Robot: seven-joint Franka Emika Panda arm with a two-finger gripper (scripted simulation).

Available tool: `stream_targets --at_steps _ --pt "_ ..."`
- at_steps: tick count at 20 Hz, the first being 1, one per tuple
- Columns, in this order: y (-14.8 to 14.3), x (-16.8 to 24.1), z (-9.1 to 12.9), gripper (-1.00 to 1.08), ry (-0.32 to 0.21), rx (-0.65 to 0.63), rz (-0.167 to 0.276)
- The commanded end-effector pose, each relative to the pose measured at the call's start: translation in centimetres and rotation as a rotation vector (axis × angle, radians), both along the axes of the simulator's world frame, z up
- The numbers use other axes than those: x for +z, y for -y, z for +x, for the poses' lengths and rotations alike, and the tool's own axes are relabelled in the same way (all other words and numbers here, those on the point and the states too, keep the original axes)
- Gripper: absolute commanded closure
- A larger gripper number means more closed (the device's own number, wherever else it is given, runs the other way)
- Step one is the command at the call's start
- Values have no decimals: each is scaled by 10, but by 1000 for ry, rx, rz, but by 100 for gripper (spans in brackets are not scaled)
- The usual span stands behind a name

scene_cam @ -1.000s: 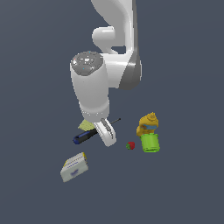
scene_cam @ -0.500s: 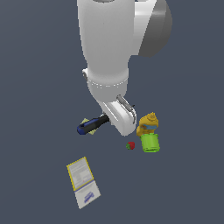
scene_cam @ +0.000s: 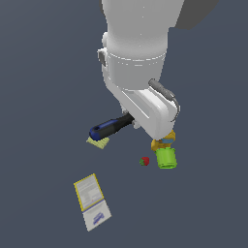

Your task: Pick up a designated object from a clutter of objects.

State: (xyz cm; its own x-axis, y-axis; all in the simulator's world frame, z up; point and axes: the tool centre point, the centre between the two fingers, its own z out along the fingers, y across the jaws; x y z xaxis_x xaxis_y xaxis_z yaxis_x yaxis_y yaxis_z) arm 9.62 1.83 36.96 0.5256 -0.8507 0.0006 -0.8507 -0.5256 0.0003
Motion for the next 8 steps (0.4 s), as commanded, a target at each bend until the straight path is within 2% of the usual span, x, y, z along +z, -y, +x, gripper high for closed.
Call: stream_targets --at_steps 1,8 --pt "-4 9 2 108 0 0 0" --pt "-7 16 5 108 0 0 1"
